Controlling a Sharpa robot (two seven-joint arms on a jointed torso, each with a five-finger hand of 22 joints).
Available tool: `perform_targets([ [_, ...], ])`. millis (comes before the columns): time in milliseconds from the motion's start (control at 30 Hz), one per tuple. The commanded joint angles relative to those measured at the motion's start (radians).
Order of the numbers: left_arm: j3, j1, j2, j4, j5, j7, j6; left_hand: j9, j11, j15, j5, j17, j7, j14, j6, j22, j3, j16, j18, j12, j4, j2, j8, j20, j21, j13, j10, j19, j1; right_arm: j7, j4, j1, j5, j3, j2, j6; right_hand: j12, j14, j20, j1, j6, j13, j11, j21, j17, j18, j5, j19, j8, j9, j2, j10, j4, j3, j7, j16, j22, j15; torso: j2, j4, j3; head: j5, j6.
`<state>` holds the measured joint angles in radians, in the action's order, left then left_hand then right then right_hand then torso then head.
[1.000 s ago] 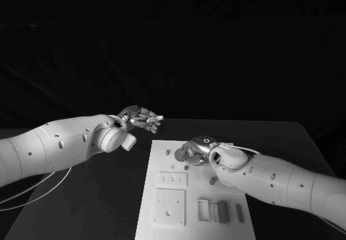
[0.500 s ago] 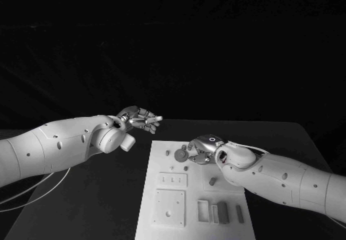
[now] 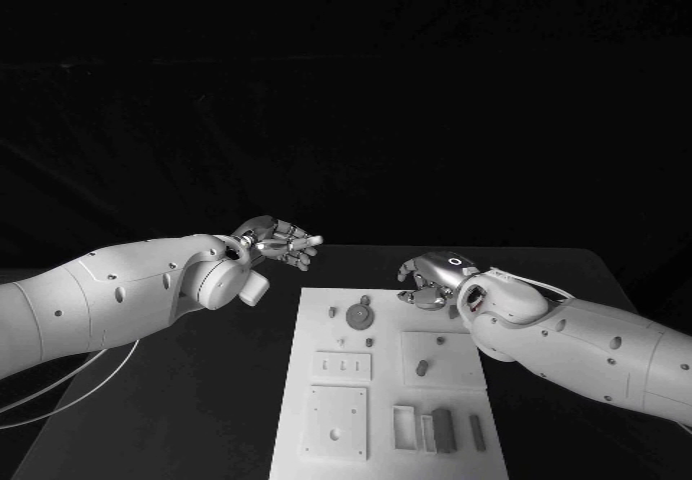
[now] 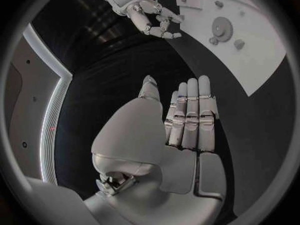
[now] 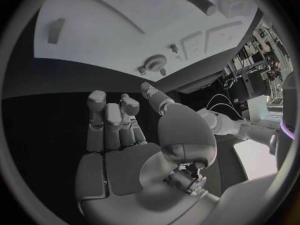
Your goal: Assemble the parts on the task board
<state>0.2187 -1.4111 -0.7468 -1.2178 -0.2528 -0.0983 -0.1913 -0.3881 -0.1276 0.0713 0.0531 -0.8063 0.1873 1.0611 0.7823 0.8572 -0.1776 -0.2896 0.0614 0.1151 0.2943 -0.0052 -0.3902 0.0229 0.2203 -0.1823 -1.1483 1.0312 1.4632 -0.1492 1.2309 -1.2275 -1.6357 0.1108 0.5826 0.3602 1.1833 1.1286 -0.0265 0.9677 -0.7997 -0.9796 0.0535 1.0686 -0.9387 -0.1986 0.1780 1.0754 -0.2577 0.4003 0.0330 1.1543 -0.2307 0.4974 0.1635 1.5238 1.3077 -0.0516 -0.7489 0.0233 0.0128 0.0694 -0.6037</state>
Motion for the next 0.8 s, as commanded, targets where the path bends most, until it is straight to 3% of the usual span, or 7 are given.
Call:
perform_targets([
  [33, 0.000, -0.001, 0.004, 0.008, 0.000, -0.024, 0.006, -0.001, -0.001, 0.006, -0.004, -0.001, 0.006, 0.001, -0.002, 0.001, -0.006, 0.007, 0.020, -0.006, -0.001, -0.003, 0.004, 0.000, -0.004, -0.002, -0.001, -0.004, 0.007, 0.072, 0.006, -0.005, 0.143, -0.010, 0.031, 0.018, 0.006, -0.007, -0.007, 0.011, -0.012, 0.000, 0.001, -0.001, 0.007, -0.063, 0.004, -0.002, -0.005, 0.001, 0.007, -0.001, -0.009, 0.000, 0.005, 0.004, 0.007, 0.003, 0.006, -0.0081, 0.0044, 0.000, 0.001],
  [100, 0.001, 0.000, 0.004, 0.011, 0.002, -0.032, 0.013, -0.002, -0.001, 0.006, -0.004, -0.002, 0.005, 0.001, -0.001, 0.001, -0.006, 0.007, 0.020, -0.005, -0.001, -0.003, 0.003, -0.001, -0.005, -0.002, -0.002, -0.004, 0.007, 0.195, 0.005, -0.010, 0.213, -0.015, 0.062, 0.000, 0.005, -0.013, -0.007, 0.014, -0.011, 0.001, 0.004, -0.002, 0.015, -0.063, 0.004, -0.004, -0.004, 0.001, 0.017, -0.003, -0.017, -0.001, 0.008, 0.001, 0.007, 0.004, 0.008, -0.0107, 0.0055, -0.003, 0.001],
  [167, 0.001, 0.001, -0.002, 0.006, 0.005, -0.043, 0.026, -0.004, 0.000, 0.006, -0.004, -0.003, 0.001, 0.001, 0.005, 0.002, -0.005, 0.009, 0.019, -0.004, -0.001, -0.001, 0.000, -0.001, -0.006, -0.004, -0.005, -0.005, 0.009, 0.237, 0.013, -0.017, 0.234, -0.019, 0.091, -0.004, 0.001, -0.020, -0.006, 0.030, -0.003, 0.001, 0.007, -0.007, 0.016, -0.063, 0.006, -0.011, 0.000, -0.001, 0.035, -0.014, -0.031, 0.005, 0.010, -0.003, 0.005, 0.007, 0.012, -0.0146, 0.0064, -0.008, 0.005],
  [300, 0.002, 0.004, -0.004, 0.006, 0.007, -0.046, 0.022, -0.005, 0.001, 0.006, -0.004, -0.004, -0.006, 0.000, 0.009, 0.002, -0.005, 0.011, 0.019, -0.005, -0.001, 0.001, -0.002, -0.001, -0.007, -0.004, -0.006, -0.006, 0.010, 0.266, 0.017, -0.028, 0.275, -0.020, 0.141, -0.016, 0.000, -0.031, -0.001, 0.052, -0.005, -0.001, 0.009, -0.012, 0.016, -0.063, 0.005, -0.020, -0.002, -0.001, 0.057, -0.025, -0.048, 0.009, 0.012, -0.007, 0.005, 0.010, 0.017, -0.0221, 0.0079, -0.020, 0.010],
  [467, 0.002, 0.009, -0.005, 0.002, 0.007, -0.051, 0.014, -0.005, 0.000, 0.006, -0.004, -0.005, -0.003, 0.000, 0.008, 0.003, -0.004, 0.013, 0.019, -0.008, -0.001, 0.000, -0.001, -0.001, -0.008, -0.004, -0.004, -0.006, 0.016, 0.292, -0.006, -0.028, 0.286, -0.020, 0.173, -0.037, -0.001, -0.040, 0.006, 0.068, -0.008, -0.002, 0.008, -0.016, 0.017, -0.063, 0.004, -0.029, -0.004, 0.000, 0.071, -0.035, -0.056, 0.006, 0.011, -0.009, 0.005, 0.010, 0.024, -0.0317, 0.0115, -0.020, 0.011],
  [633, 0.003, 0.012, -0.007, -0.002, 0.007, -0.051, 0.017, -0.005, 0.000, 0.006, -0.004, -0.006, 0.000, 0.001, 0.006, 0.003, -0.003, 0.013, 0.019, -0.009, -0.001, -0.001, 0.001, -0.001, -0.008, -0.005, -0.004, -0.006, 0.018, 0.355, -0.033, -0.027, 0.307, -0.020, 0.192, -0.055, -0.006, -0.056, 0.015, 0.074, 0.004, -0.001, 0.004, -0.023, 0.018, -0.063, 0.003, -0.045, 0.000, -0.002, 0.085, -0.052, -0.057, -0.007, 0.006, -0.015, 0.005, 0.008, 0.025, -0.0342, 0.0159, -0.019, 0.004],
  [800, 0.003, 0.014, -0.009, -0.001, 0.007, -0.050, 0.019, -0.005, -0.001, 0.007, -0.004, -0.006, 0.001, 0.001, 0.005, 0.003, -0.003, 0.014, 0.019, -0.010, -0.001, -0.002, 0.002, -0.001, -0.008, -0.005, -0.003, -0.006, 0.019, 0.398, -0.076, -0.011, 0.319, -0.020, 0.195, -0.049, -0.017, -0.081, 0.029, 0.101, 0.009, 0.002, -0.016, -0.034, 0.020, -0.063, 0.004, -0.071, -0.003, -0.001, 0.096, -0.072, -0.058, -0.016, -0.015, -0.025, 0.005, -0.005, 0.024, -0.0338, 0.0148, -0.024, 0.000],
])
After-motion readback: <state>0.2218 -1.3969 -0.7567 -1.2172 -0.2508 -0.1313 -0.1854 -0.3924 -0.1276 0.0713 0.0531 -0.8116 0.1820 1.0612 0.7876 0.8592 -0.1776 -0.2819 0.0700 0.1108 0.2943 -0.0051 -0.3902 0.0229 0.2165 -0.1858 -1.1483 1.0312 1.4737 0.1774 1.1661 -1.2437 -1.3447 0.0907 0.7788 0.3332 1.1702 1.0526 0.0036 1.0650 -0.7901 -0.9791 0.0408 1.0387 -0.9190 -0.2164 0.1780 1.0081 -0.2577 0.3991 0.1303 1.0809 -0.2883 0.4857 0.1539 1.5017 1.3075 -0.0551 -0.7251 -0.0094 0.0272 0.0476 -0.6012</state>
